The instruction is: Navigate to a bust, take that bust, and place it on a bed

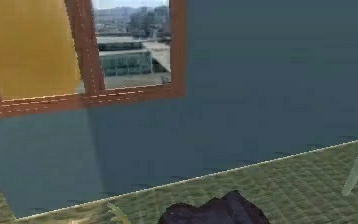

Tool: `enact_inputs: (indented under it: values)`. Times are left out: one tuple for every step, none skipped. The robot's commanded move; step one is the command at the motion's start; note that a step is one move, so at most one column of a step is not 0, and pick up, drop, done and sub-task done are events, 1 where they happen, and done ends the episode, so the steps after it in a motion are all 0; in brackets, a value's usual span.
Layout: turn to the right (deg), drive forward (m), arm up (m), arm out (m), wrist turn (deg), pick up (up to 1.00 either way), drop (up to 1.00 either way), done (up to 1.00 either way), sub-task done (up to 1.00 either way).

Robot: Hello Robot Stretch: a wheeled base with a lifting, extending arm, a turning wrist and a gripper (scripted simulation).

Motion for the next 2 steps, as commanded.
enact_inputs:
  values:
    - [0.0, 0.45, 0.00, 0.00, 0.0, 0.00, 0.00, 0.00, 0.00]
    - [-27.0, 0.00, 0.00, 0.00, 0.0, 0.00, 0.00, 0.00, 0.00]
